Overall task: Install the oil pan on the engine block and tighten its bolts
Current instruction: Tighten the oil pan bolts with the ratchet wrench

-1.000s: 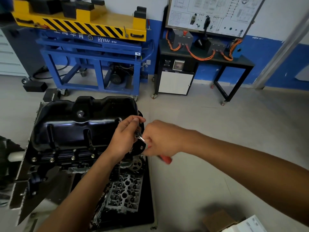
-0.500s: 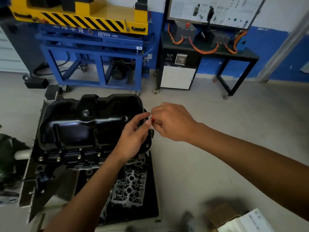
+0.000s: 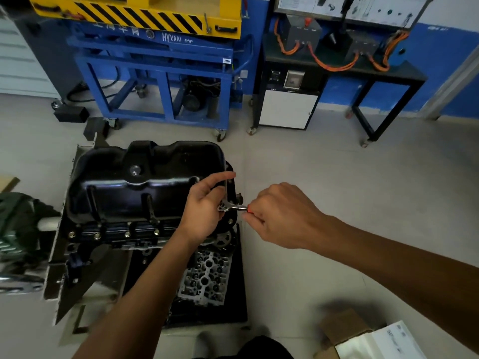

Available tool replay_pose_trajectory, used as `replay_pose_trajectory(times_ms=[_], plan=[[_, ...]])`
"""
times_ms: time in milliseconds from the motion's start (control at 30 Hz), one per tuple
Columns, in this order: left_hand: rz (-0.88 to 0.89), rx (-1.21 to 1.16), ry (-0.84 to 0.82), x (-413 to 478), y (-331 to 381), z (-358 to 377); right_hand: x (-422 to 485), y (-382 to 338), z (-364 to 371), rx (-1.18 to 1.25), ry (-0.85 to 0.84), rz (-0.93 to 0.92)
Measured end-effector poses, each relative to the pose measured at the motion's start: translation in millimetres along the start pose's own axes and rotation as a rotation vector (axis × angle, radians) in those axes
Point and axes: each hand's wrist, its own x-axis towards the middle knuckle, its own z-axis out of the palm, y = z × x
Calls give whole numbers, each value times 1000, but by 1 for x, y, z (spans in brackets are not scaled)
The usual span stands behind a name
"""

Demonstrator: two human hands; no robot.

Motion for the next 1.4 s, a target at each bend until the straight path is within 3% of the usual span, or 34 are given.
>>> replay_pose_trajectory(times_ms=[167,300,467,733,1133,1400], plan=[[-18,8,77,-7,4,3,5,10,-8,118,-45,-72],[-5,4,-116,-12,14,0,8,17,-13,160,-43,-15],[89,-7,-306,-21,37,-29,15,-1,-24,150,97,84],[136,7,-231,-18,32,-77,28,-55,-9,124,155,172],[165,-56,-194,-19,7,-75,19,-73,4,156,151,241],[194,31,-171,-15,8,-70,19,-113,9,402,22,228]])
